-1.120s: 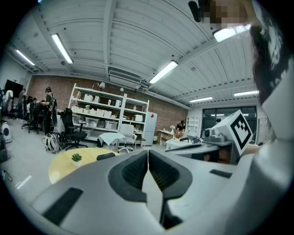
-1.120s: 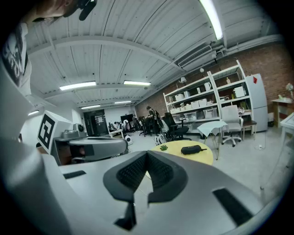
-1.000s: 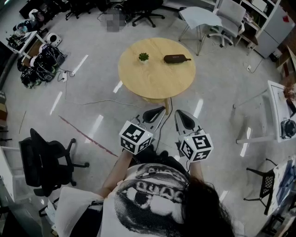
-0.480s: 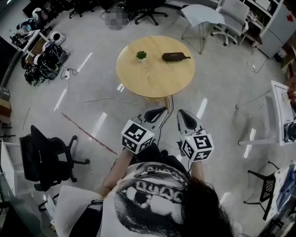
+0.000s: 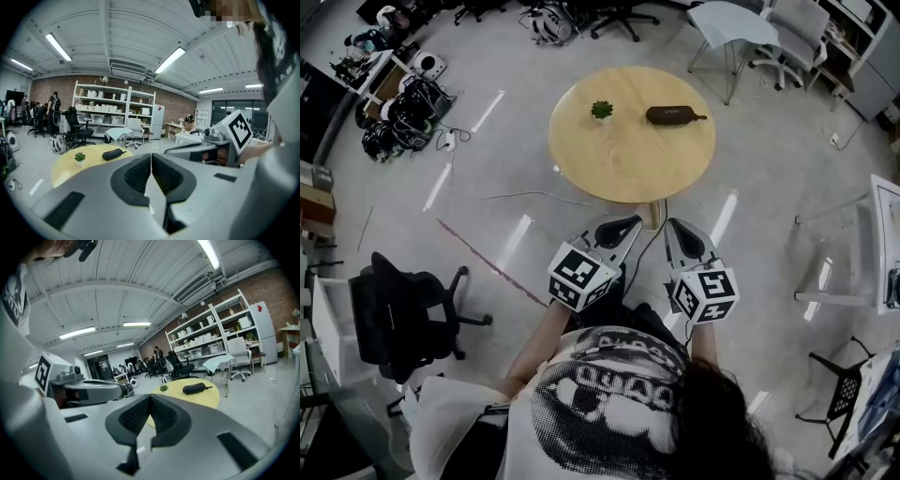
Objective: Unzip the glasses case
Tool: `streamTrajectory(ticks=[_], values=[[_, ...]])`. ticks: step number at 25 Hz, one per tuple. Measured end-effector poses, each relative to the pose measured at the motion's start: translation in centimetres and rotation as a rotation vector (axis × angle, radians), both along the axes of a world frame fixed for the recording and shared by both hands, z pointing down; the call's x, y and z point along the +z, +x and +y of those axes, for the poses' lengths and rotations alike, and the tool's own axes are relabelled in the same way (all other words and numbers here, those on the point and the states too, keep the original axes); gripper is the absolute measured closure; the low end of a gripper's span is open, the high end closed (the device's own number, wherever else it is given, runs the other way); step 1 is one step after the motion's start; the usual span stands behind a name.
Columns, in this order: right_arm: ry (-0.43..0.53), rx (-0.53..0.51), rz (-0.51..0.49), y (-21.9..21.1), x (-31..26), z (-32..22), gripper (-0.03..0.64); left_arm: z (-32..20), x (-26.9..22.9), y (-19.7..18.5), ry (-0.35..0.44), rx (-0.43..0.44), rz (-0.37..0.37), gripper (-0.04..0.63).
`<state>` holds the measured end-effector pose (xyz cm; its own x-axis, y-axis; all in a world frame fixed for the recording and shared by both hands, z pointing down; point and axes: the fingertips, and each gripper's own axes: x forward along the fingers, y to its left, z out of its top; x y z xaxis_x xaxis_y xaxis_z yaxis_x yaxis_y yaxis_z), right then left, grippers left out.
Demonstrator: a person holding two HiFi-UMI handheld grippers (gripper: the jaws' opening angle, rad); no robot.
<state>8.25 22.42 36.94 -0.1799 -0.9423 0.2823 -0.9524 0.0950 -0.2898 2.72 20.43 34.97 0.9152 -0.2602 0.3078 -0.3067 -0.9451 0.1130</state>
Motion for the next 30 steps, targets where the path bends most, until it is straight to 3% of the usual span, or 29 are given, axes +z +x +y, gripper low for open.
streamTrajectory(ticks=[8,16,30], values=[[-0.029,0.061,0.028,3.0,1.5,-9.1,0.62,-9.5,1.5,2.4,-0.012,0.047,0.013,0.581],[-0.083,0.13,0.029,3.3,2.5,-18.5,0.62,-19.4,2.0,3.0,-0.044,0.122,0.035,0.581],[-0.156,0.217,0.018,2.9,4.7,-26.5,0.62,-28.0,4.5,2.8,-0.086,0.222,0.034,0.581]])
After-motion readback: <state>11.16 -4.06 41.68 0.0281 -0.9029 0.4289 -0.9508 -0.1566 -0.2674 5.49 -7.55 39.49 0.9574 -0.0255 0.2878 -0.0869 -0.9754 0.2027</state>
